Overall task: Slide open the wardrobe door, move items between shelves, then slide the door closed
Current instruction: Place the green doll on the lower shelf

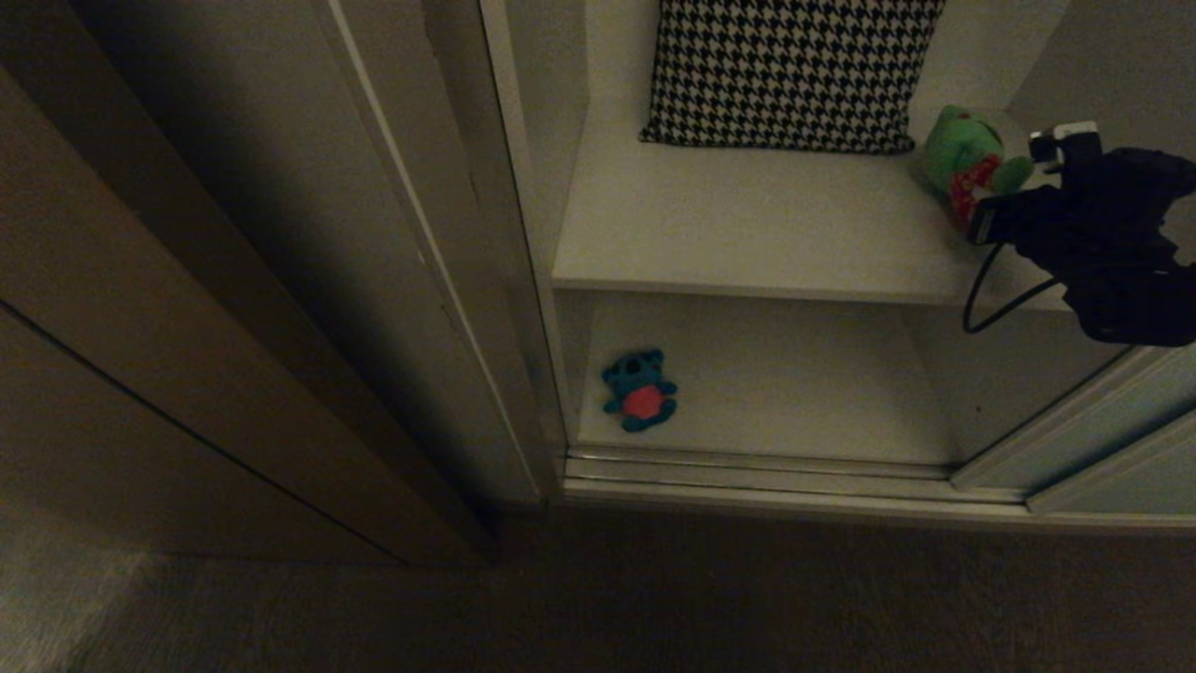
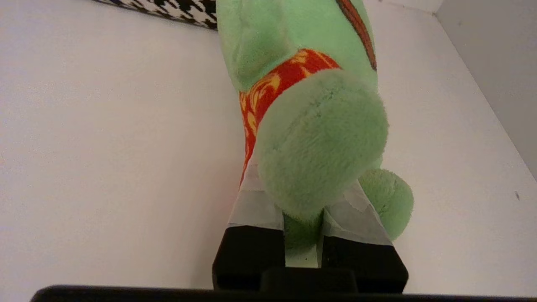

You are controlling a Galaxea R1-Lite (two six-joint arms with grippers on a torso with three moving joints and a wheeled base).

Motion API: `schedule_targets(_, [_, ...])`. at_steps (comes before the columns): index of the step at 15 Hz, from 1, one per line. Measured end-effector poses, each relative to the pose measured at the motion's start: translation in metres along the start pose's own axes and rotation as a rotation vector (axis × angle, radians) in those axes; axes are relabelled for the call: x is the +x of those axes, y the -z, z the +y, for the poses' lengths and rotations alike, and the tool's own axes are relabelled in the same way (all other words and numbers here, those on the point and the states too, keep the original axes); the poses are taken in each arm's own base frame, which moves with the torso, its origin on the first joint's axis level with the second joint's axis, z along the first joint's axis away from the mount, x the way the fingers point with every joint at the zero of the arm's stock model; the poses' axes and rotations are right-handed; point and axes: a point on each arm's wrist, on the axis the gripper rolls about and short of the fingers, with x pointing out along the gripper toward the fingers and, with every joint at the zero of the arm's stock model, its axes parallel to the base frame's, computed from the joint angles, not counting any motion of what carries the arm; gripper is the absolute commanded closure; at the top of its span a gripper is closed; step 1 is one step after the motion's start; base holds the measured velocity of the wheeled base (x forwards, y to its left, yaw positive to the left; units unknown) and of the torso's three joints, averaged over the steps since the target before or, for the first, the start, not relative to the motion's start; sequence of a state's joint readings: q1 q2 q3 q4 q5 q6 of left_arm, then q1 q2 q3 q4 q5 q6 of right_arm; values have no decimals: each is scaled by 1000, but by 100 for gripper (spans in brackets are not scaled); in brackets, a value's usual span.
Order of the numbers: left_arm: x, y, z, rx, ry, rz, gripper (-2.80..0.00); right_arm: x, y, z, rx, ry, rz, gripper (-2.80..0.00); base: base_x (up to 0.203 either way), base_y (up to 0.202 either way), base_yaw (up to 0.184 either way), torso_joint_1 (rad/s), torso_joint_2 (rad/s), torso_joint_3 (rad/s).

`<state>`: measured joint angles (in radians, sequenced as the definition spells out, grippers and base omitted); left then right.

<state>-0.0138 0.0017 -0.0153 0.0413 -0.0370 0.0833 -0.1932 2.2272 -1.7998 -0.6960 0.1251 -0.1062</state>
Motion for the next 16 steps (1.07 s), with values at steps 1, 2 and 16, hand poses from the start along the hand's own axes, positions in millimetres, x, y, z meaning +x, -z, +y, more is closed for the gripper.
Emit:
schedule_targets(1, [0,0,0,0,0,0,0,-6,-3,0,5,-1,6,0,0,0,0,0,0,0])
schedule_targets(2, [0,0,0,0,0,0,0,-14,-7,0,12,-2,16,0,0,0,0,0,0,0])
schedule_targets(16, [0,0,0,-1,0,0,0,-273,-109,20,67,-45,256,0,0,0,0,0,0,0])
